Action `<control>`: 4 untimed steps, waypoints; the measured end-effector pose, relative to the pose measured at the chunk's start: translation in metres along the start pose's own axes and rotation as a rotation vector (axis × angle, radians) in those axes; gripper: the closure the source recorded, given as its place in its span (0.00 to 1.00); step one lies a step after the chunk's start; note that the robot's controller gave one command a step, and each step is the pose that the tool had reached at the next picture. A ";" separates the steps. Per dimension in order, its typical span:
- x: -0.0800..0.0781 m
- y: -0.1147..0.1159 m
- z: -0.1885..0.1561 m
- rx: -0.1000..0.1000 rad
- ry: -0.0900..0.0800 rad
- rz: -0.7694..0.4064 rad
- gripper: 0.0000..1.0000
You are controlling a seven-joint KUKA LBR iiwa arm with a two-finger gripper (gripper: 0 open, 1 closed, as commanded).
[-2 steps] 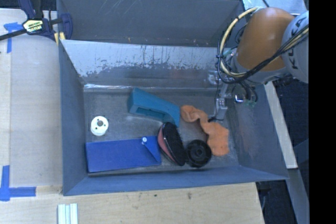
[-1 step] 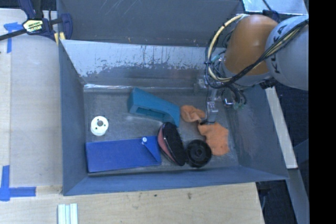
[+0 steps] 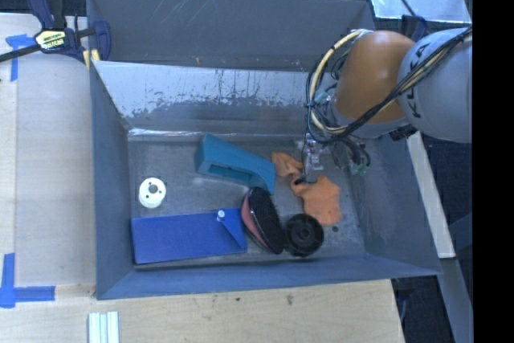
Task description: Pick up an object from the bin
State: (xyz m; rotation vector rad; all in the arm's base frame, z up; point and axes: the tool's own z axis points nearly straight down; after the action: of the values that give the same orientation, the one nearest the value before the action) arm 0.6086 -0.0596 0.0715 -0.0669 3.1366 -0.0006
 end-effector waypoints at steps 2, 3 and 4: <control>0.002 0.000 -0.004 0.000 0.003 0.000 1.00; 0.005 0.000 -0.025 -0.002 0.010 -0.010 1.00; 0.002 0.017 -0.033 0.001 -0.005 -0.144 1.00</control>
Offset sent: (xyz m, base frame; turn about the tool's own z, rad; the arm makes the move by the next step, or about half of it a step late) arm -0.0096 -0.0098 0.1541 -0.0176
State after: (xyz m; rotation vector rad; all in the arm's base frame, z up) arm 0.6062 -0.0424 0.1043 -0.2921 3.1189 -0.0028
